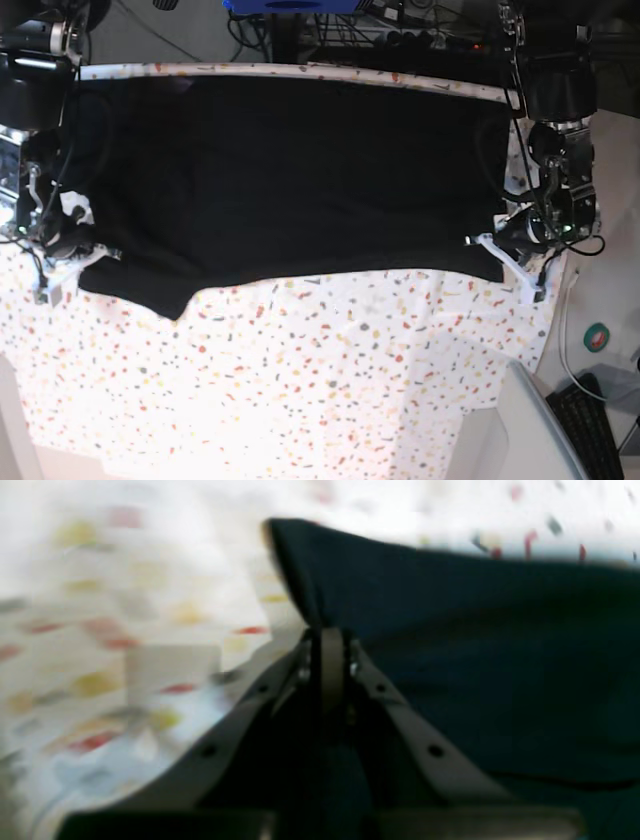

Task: Layout the t-shirt on the table in an organized manner, then fold the t-shirt properly
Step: 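Grasp the shirt's side edges near the hem with both grippers, then lift the hem edge with both grippers and fold it toward the collar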

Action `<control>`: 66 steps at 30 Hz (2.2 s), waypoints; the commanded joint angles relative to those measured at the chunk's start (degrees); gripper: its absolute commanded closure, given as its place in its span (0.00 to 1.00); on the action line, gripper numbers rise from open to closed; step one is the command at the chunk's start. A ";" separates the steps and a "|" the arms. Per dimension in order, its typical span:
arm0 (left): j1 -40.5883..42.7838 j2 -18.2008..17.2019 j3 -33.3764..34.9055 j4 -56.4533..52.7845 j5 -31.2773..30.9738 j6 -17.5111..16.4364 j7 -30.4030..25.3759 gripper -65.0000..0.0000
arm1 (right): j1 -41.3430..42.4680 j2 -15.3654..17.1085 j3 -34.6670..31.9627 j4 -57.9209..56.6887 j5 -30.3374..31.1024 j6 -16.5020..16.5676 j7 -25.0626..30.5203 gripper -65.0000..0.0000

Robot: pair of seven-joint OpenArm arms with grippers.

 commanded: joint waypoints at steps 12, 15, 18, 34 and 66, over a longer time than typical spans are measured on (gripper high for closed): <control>3.75 0.46 -1.13 1.18 -0.38 0.05 0.92 0.96 | 1.16 0.94 -0.04 1.17 0.29 0.23 1.15 1.00; 4.54 0.37 -1.13 1.62 -0.38 0.14 0.92 0.66 | 1.16 0.94 -0.04 1.17 0.29 0.23 1.15 1.00; 4.80 0.37 -2.18 1.62 -0.38 0.14 1.09 0.46 | 1.08 0.94 -0.04 1.17 0.29 0.23 1.06 1.00; -1.53 1.51 -13.17 5.14 0.06 -0.03 6.28 0.38 | 1.34 0.94 -0.13 1.17 0.21 0.23 0.97 1.00; -19.99 -1.74 7.57 -34.33 -0.29 -0.12 -15.96 0.58 | 1.16 0.94 -0.13 1.17 0.21 0.23 1.15 1.00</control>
